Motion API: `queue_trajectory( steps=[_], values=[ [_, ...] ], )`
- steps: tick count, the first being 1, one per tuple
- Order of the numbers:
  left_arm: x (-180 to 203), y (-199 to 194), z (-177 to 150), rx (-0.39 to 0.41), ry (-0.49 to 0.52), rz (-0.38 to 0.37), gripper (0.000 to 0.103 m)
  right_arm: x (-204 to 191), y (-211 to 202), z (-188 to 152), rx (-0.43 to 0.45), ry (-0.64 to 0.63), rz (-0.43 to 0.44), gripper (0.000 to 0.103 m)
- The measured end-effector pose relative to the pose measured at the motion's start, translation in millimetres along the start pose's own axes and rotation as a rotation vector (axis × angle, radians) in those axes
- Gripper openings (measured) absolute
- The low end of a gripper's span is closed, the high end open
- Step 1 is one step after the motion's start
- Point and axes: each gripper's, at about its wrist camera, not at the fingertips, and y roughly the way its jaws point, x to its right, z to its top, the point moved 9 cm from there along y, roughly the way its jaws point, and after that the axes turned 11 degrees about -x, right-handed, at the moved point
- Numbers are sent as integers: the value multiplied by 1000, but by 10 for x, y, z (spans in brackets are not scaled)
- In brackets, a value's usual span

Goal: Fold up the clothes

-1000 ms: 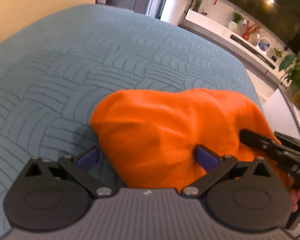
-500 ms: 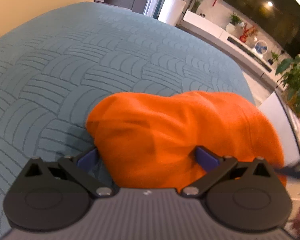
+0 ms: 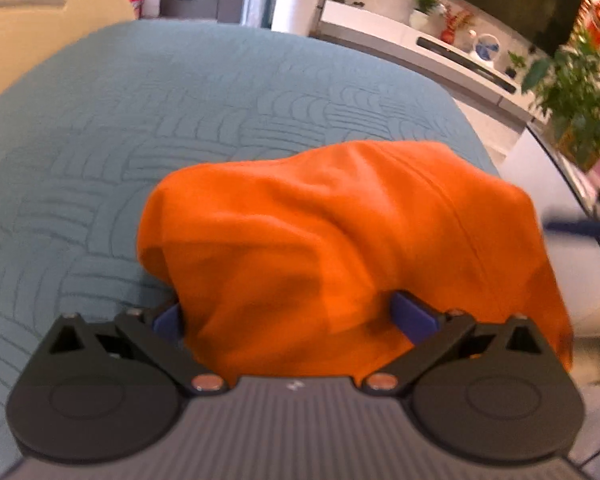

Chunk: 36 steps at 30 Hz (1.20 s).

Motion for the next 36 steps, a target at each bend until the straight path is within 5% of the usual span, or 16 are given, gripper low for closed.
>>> queue_trajectory(
  steps=[2, 4, 7, 9, 12, 14, 17, 19, 20, 24, 30, 34, 36],
  values=[
    [7, 6, 4, 9, 1, 3, 103, 357, 78, 110, 96, 211, 11, 76],
    [23, -2, -2, 27, 12, 16, 103, 549, 310, 167, 105, 334, 44, 73],
    [40, -84, 15, 50, 21, 20, 103, 710, 596, 79, 38, 369, -31, 75],
    [52, -176, 26, 74, 17, 12, 101, 835, 786, -32, 14, 417, -39, 92],
    [5, -509, 72, 177, -41, -16, 103, 964, 851, -127, 10, 526, 28, 95],
    [-53, -622, 41, 188, -41, 40, 103, 1009, 873, -172, 0, 586, 71, 95],
    [-225, -621, -53, 117, -33, 148, 103, 955, 1004, -279, -58, 654, 209, 96],
    [-352, -517, -113, 52, -69, 147, 103, 865, 1083, -319, -80, 651, 274, 97],
    [-404, -443, -142, 15, -97, 124, 103, 831, 1112, -289, -81, 635, 268, 96],
    [-546, -232, -158, -66, -218, 18, 103, 639, 1063, -151, -78, 533, 249, 60],
    [-471, -163, 12, 0, -218, -95, 103, 286, 826, -87, 1, 546, 222, 47],
    [-196, -134, 194, 64, -140, -126, 103, 231, 521, -474, 149, 856, 174, 45],
    [-9, -135, 286, 106, -101, -160, 103, 68, 263, -863, 300, 1145, 184, 44]
  ],
)
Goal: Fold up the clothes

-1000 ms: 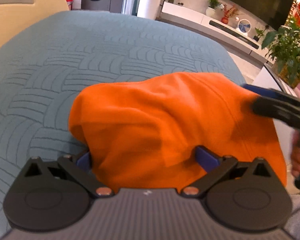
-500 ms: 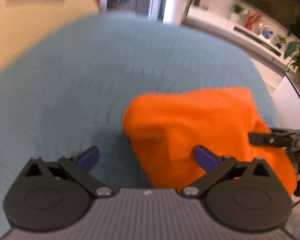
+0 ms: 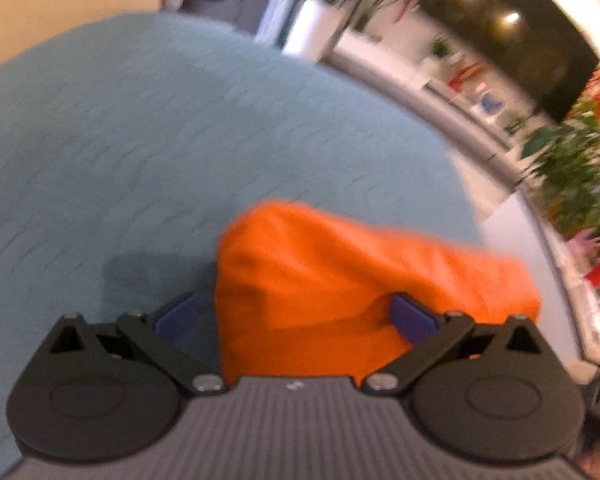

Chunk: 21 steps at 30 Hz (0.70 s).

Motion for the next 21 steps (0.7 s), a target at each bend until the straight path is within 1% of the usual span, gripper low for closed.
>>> queue_trajectory(
  steps=[1, 2, 3, 4, 5, 6, 7, 10, 11, 12, 14, 16, 17, 18, 20, 21],
  values=[
    [181, 30, 9, 9, 55, -34, 103, 59, -90, -67, 32, 67, 18, 45],
    [255, 55, -20, 6, 86, -32, 103, 150, -195, -208, 66, 153, 25, 46],
    [295, 80, -51, 2, 104, -24, 103, 247, -304, -360, 101, 242, 32, 50],
    [350, 131, -98, -4, 142, 6, 103, 235, -311, -398, 102, 202, -3, 52],
    [394, 169, -139, -7, 172, 33, 103, 211, -309, -424, 99, 148, -43, 57],
    [393, 166, -160, 0, 176, 50, 103, 187, -307, -448, 96, 94, -82, 62],
    [385, 161, -177, 5, 176, 64, 103, 131, -303, -420, 72, 54, -107, 64],
    [284, 104, -124, -13, 135, 46, 103, -15, -306, -331, -1, -47, -169, 74],
    [255, 81, -96, -16, 126, 46, 103, -40, -335, -294, -14, -83, -191, 82],
    [184, 17, -72, -15, 116, 63, 103, -66, -366, -254, -26, -121, -214, 88],
    [28, -117, -26, -16, 91, 98, 103, -44, -436, -202, -32, -150, -225, 89],
    [-218, -211, -15, -54, 30, 135, 103, -7, -460, -165, -53, -167, -217, 88],
    [-324, -224, -12, -78, 2, 146, 103, 19, -417, -189, -81, -154, -198, 88],
    [-416, -209, -14, -103, -23, 138, 103, 52, -338, -240, -120, -129, -179, 89],
    [-632, -143, -116, -193, -106, 93, 103, 74, -192, -295, -165, -120, -143, 89],
    [-721, -103, -162, -235, -149, 65, 103, 84, -121, -322, -186, -116, -125, 94]
  ],
)
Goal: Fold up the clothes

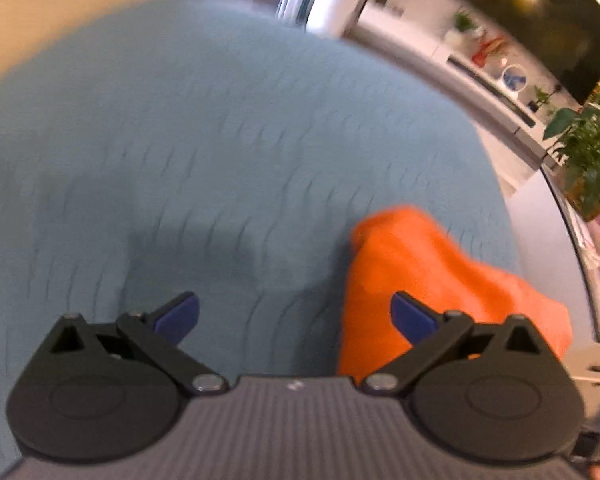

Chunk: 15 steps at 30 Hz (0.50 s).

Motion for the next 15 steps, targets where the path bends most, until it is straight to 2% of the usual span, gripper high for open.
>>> queue_trajectory(
  steps=[2, 3, 4, 7, 10, 11, 12, 15],
  values=[
    [-49, 162, -6, -76, -81, -106, 103, 25, 51, -26, 16, 1, 28, 103],
    [-52, 232, -5, -109, -111, -155, 103, -3, 66, -4, 30, 3, 51, 103],
    [22, 279, -1, -123, -98, -185, 103, -30, 82, 9, 35, 2, 56, 103],
    [217, 386, -32, -141, -45, -223, 103, -14, 87, 21, 41, -7, 62, 103],
    [393, 478, -108, -172, 6, -282, 102, 62, -11, -50, 55, -28, 122, 103],
    [451, 507, -134, -183, 23, -302, 101, 80, -44, -75, 61, -42, 148, 103],
    [508, 531, -160, -189, 43, -315, 94, 89, -71, -95, 69, -57, 176, 103],
    [653, 546, -240, -170, 123, -289, 87, 11, 29, -89, 24, -99, 165, 103]
  ],
)
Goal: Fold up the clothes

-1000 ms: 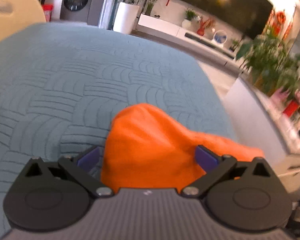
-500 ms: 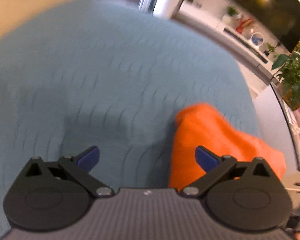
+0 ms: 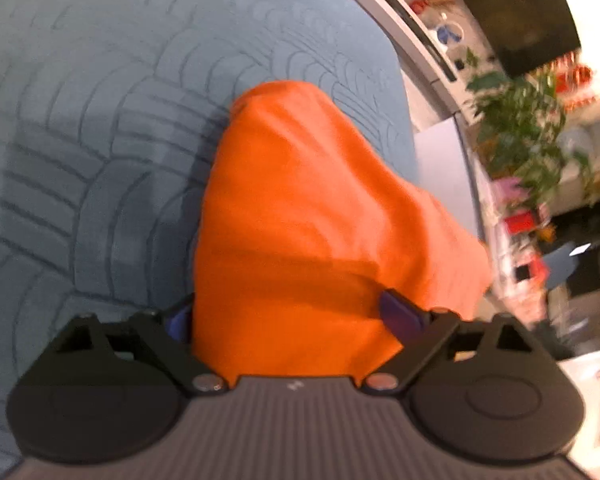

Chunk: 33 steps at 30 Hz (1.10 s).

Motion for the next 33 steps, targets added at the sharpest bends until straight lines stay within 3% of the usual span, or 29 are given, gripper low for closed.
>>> queue_trajectory(
  steps=[2, 4, 6, 8, 10, 12, 14, 16, 17, 19, 20, 23, 24, 25, 27, 28, 30, 32, 33],
  values=[
    [32, 6, 4, 16, 43, 49, 76, -25, 56, 6, -49, -38, -33, 103],
    [65, -103, -14, 40, 52, 71, 54, -72, 114, -2, -87, -92, -73, 103],
    [102, -184, -34, 67, 73, 99, 42, -138, 142, -35, -102, -152, -163, 64],
    [219, -272, -20, 119, 134, 142, 37, -193, 110, -70, -82, -156, -239, 47],
    [411, -374, -38, 178, 208, 172, 33, -315, 111, -99, -48, -142, -255, 42],
    [660, -492, -56, 239, 304, 202, 33, -690, 199, -232, 16, -112, -215, 40],
    [1037, -614, -92, 296, 494, 247, 35, -922, 298, -367, 72, -108, -201, 40],
    [1147, -514, -151, 273, 584, 308, 39, -1128, 474, -533, 140, -119, -224, 41],
    [1037, -414, -133, 242, 549, 345, 40, -1147, 566, -588, 161, -132, -257, 45],
    [795, -285, -128, 203, 479, 381, 48, -980, 810, -661, 120, -168, -357, 48],
    [688, -266, -133, 194, 448, 380, 48, -895, 882, -677, 62, -162, -348, 48],
    [670, -508, -136, 210, 402, 333, 53, -886, 876, -672, -62, -190, -287, 65],
    [702, -614, -142, 227, 392, 332, 62, -950, 800, -665, -112, -221, -258, 67],
    [733, -736, -165, 267, 397, 336, 79, -1031, 690, -650, -135, -277, -251, 67],
    [693, -937, -237, 319, 386, 366, 99, -1169, 491, -622, -152, -389, -251, 67],
    [653, -1000, -285, 321, 370, 374, 99, -1222, 410, -610, -146, -441, -257, 67],
    [557, -1071, -379, 301, 332, 381, 99, -1425, 99, -525, -16, -665, -327, 67],
    [518, -1059, -435, 272, 300, 382, 99, -1471, -85, -468, 113, -839, -471, 67],
    [537, -1035, -426, 262, 290, 382, 99, -1440, -67, -410, 132, -899, -554, 67]
  ],
)
